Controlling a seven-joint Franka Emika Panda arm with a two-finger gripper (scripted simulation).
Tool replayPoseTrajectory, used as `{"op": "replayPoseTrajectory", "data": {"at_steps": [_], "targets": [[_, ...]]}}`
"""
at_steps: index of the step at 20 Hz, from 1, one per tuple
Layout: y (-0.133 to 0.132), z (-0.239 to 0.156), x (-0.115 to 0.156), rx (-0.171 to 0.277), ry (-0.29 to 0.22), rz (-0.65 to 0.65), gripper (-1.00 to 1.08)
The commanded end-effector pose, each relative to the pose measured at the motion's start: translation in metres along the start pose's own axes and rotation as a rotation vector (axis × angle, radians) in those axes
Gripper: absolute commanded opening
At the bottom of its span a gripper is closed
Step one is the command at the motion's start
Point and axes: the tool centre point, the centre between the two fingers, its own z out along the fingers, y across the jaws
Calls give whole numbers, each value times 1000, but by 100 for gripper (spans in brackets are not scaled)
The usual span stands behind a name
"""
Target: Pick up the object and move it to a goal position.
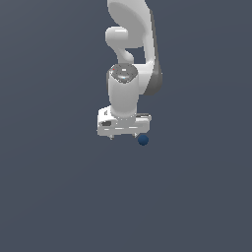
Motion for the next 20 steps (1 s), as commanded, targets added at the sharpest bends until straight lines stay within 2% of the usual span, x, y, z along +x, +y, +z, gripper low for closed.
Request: {"op": "replayPoseTrajectory", "data": {"at_steps": [1,11,15,20], "targets": [[-13,9,-4,2,-2,-58,100],[-84,55,-36,19,-10,-375,100],[-101,65,-46,25,-10,-453,100],[-111,70,-52,28,-10,-496,100]]}}
